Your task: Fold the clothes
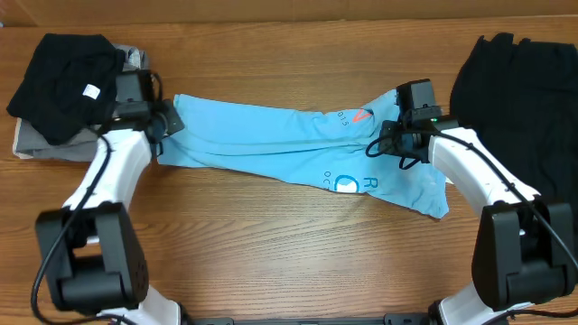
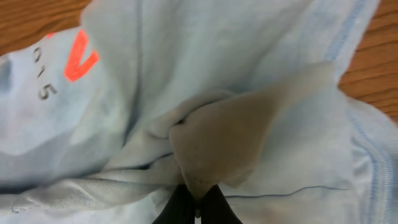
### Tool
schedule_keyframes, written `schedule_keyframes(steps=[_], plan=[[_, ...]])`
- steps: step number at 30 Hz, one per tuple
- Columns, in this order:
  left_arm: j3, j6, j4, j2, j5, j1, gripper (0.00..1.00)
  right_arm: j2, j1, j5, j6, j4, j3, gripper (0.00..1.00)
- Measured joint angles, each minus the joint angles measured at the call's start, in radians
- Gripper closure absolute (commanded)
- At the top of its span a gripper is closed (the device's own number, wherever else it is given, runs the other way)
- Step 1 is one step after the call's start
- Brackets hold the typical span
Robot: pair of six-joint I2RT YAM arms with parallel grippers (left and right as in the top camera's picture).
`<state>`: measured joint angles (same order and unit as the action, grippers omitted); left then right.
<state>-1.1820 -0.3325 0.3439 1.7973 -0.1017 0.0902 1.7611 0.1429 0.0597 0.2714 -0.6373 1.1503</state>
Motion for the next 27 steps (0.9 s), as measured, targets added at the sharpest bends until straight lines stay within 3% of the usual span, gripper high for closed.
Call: schedule_keyframes(steps=[8, 16, 17, 21, 22, 25, 27], plan=[[0.000, -0.002, -0.119, 0.126, -0.012, -0.003, 0.96, 0.000, -0.088, 0.000, 0.049, -0.003, 0.000, 0.96], [0.000, -0.002, -0.187, 0.145, -0.011, -0.003, 0.96, 0.000, -0.097, -0.001, 0.058, -0.007, 0.000, 0.96], [0.000, -0.002, -0.193, 0.145, -0.011, -0.004, 0.87, 0.000, -0.097, -0.001, 0.060, -0.008, 0.000, 0.96], [0.000, -0.005, -0.214, 0.146, -0.011, -0.004, 0.29, 0.000, -0.098, 0.001, 0.066, 0.002, 0.000, 0.43], [0.000, -0.005, -0.215, 0.146, -0.011, -0.004, 0.19, 0.000, -0.097, 0.002, 0.066, 0.009, 0.000, 0.33], [0.000, 0.005, -0.209, 0.146, -0.005, -0.004, 0.00, 0.000, -0.097, 0.005, 0.064, 0.014, 0.000, 0.23], [-0.003, 0.025, -0.177, 0.146, 0.003, -0.004, 0.00, 0.000, -0.097, 0.005, 0.065, -0.013, 0.007, 0.21]])
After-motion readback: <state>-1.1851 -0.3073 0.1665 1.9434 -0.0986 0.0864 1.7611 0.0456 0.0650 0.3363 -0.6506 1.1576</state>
